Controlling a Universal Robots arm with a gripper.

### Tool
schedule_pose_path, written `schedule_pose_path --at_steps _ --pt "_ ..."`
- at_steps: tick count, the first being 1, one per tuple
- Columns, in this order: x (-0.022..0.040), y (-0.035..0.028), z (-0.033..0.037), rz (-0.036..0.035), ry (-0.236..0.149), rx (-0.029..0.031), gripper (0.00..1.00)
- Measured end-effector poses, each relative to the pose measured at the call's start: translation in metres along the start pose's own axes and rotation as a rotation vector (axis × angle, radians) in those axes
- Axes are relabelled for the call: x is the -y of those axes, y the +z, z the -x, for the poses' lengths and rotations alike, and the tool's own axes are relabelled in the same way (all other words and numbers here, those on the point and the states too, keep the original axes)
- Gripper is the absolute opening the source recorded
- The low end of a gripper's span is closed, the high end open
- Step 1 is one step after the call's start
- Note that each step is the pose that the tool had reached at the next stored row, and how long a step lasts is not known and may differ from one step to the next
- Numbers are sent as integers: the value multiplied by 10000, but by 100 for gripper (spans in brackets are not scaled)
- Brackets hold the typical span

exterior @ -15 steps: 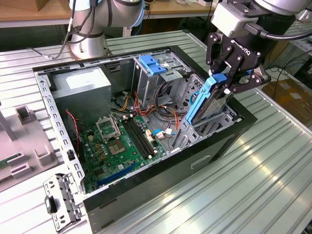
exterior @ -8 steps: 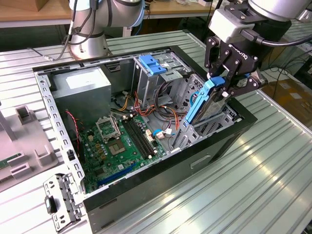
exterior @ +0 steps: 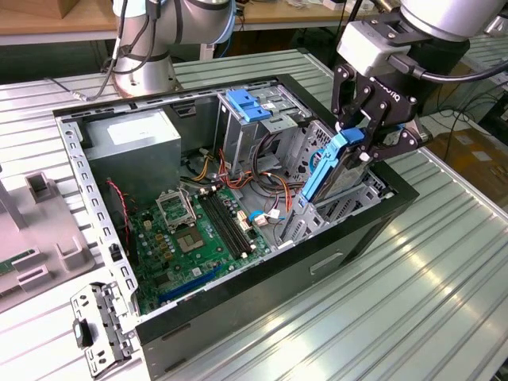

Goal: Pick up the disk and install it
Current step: 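Insert the disk into the insertion slot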

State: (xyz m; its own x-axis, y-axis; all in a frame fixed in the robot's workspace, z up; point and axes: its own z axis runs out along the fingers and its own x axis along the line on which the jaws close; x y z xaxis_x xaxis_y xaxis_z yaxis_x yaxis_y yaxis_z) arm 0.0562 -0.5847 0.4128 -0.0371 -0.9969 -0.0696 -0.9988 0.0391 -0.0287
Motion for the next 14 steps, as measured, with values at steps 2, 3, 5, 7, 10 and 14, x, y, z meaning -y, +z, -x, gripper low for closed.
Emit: schedule_pose_path --at_steps 2,3,5,7,10,14 --pt "-1 10 -1 0 0 0 37" --pt "-1 15 -1 0 0 0 37" --pt "-1 26 -2 0 0 -1 37" --pt "-1 39 -3 0 0 -1 37" --pt "-2 51 -4 0 0 -1 37" --pt "-2 55 -4 0 1 -1 37"
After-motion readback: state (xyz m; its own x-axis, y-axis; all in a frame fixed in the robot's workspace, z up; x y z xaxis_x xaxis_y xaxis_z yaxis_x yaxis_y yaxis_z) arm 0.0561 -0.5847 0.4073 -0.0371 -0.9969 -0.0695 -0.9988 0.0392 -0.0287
